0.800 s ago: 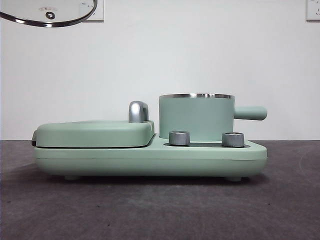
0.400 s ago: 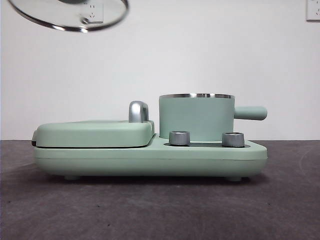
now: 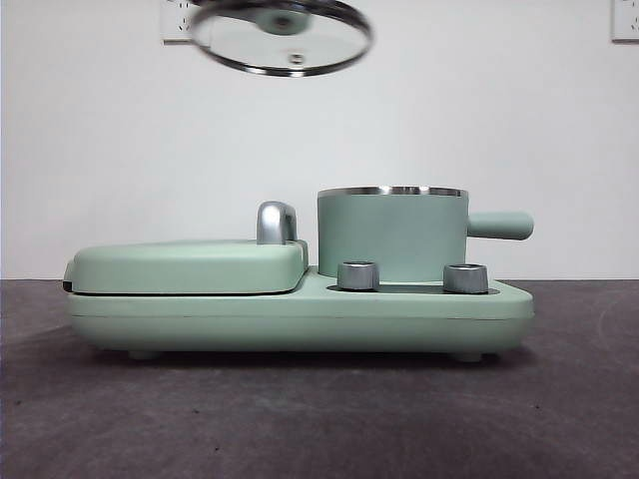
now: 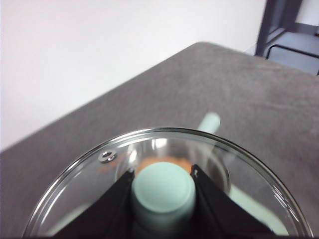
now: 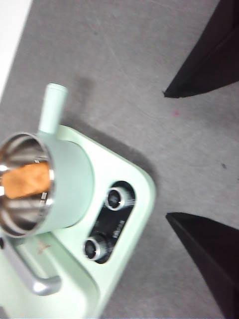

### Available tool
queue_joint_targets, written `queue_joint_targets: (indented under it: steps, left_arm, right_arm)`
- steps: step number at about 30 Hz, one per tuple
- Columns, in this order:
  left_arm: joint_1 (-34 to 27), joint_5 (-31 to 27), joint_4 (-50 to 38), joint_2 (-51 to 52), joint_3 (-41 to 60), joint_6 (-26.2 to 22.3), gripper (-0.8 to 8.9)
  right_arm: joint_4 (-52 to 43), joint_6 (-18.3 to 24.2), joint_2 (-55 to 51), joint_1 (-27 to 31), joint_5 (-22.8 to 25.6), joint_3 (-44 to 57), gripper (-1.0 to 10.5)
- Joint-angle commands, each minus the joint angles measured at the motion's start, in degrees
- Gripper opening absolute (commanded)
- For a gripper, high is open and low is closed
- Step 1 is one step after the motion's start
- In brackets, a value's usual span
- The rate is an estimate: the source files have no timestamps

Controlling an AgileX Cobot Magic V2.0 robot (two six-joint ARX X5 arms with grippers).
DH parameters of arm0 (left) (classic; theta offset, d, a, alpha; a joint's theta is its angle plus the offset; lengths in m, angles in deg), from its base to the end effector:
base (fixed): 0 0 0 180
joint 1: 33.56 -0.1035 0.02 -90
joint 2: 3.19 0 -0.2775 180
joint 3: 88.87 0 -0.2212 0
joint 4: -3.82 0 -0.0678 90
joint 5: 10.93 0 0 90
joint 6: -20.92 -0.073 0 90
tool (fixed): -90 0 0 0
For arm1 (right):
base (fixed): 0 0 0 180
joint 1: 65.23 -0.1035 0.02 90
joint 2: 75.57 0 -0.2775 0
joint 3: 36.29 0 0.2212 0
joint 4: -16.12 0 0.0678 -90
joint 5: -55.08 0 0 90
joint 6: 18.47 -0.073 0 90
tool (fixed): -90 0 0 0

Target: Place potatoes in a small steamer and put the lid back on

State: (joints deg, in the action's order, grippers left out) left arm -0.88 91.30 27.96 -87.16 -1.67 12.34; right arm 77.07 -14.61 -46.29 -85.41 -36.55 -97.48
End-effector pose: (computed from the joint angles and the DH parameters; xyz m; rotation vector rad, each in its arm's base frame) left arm 0.2809 -0.1986 0.3767 0.1898 0.2111 -0.7983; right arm 0.0826 0.0326 0.2878 -0.1473 0.4907 0.3894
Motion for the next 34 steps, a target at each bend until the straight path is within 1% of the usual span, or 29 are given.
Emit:
queue_joint_targets:
  steps: [1, 7, 11, 15, 25, 34]
  left_arm:
    - [0.8, 0.3, -4.2, -6.3, -5.6, -1.4, 0.13]
    - [1.2, 1.4, -12.4, -16.7, -11.3, 0.3, 0.14]
    - [1.4, 1.4, -17.6, -21.6, -12.2, 0.8, 0.14]
    - [1.8, 1.4, -20.4, -25.3, -12.7, 0.8, 0.13]
    - [2.9, 1.4, -20.4, -28.9, -12.7, 1.4, 0.14]
    - [3.1, 1.4, -20.4, -30.4, -12.7, 1.3, 0.13]
  right_arm:
    - [-1.1, -0.9, 0.1, -0.3, 0.3, -0.2, 3.5]
    - [-1.4, -1.5, 0.1, -0.3, 0.2, -0.2, 3.5]
    - [-1.5, -2.4, 0.1, -0.3, 0.3, -0.2, 3.5]
    - [-1.5, -3.4, 0.2, -0.3, 0.9, -0.2, 3.5]
    - [-1.5, -3.5, 0.2, -0.3, 3.1, -0.2, 3.5]
    - [-1.5, -3.5, 0.2, -0.3, 3.2, -0.2, 3.5]
